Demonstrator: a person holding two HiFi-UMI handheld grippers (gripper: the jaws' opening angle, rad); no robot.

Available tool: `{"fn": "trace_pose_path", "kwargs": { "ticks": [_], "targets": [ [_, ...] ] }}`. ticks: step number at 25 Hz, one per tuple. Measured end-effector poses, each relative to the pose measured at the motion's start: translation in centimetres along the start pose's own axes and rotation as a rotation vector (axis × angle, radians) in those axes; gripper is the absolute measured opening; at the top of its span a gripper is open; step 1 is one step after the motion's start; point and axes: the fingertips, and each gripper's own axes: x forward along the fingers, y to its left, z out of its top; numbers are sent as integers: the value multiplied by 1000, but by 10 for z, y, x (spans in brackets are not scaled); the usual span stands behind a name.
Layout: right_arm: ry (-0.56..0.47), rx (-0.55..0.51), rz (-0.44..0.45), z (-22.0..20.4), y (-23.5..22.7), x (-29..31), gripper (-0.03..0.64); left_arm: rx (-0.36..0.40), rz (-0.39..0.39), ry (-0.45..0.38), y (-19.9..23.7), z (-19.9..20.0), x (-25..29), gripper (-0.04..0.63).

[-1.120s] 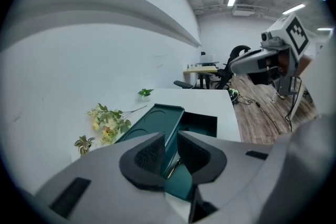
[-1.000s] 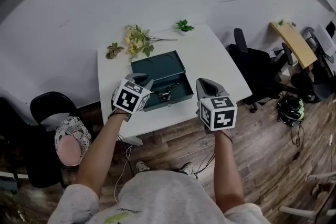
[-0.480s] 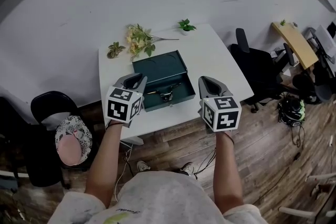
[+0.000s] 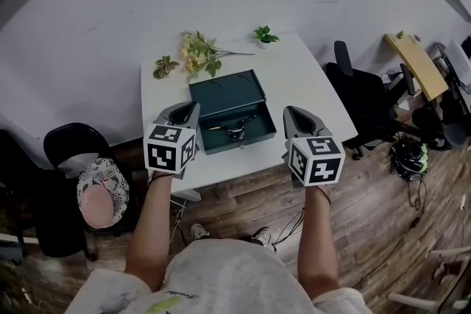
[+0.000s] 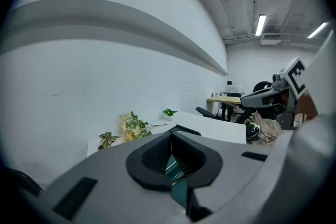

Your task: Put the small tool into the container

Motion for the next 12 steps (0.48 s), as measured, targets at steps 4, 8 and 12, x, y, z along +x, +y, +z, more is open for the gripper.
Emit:
{"fn": "trace_pose_path", "kwargs": {
  "ticks": [4, 8, 12],
  "targets": [
    [-5, 6, -1, 1, 0, -1, 4, -5, 1, -1, 1, 0, -1, -2],
    [-9, 3, 1, 2, 1, -1, 4, 3, 2, -13, 1, 3, -4, -2],
    [-8, 1, -2, 2, 1, 1, 3, 6, 2, -13, 2, 3, -3, -2]
  ]
}}
